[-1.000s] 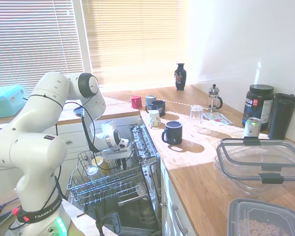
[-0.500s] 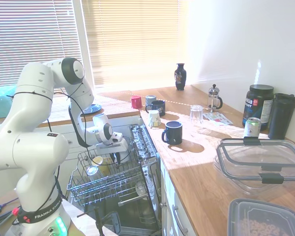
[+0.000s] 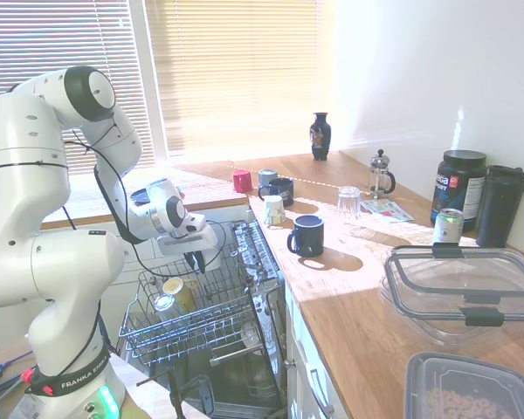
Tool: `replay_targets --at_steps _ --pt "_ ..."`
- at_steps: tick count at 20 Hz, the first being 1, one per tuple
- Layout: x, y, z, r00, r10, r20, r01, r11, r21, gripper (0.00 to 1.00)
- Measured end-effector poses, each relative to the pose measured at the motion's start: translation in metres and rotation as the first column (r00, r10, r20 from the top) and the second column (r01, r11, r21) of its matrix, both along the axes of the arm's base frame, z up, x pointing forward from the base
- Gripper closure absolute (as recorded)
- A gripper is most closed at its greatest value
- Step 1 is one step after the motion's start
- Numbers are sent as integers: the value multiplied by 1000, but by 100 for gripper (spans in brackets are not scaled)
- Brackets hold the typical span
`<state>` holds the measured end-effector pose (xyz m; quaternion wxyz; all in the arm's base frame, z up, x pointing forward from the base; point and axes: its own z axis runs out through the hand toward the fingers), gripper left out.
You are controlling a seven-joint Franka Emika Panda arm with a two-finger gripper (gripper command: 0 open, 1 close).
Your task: Move the white mug from the dishwasher to the counter
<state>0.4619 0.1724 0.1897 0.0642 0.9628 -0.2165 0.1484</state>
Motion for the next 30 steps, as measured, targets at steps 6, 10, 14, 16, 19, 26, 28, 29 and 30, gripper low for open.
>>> replay_targets --at_steps 6,10,14,16,19,26,28,29,30 --pt "0 3 64 997 -35 67 34 999 7 100" --pt "-1 12 107 993 -53 105 50 998 28 100" --pt "3 32 172 988 -60 143 52 997 60 100" --pt "3 53 202 985 -62 158 50 996 78 100" --pt "8 90 226 987 -53 154 39 995 90 100" --pt "65 151 225 991 -47 128 42 998 44 100" --pt "80 162 225 992 -47 119 43 998 37 100" --pt "87 167 225 993 -45 114 42 999 32 100" --pt "93 171 225 993 -43 108 41 999 26 100"
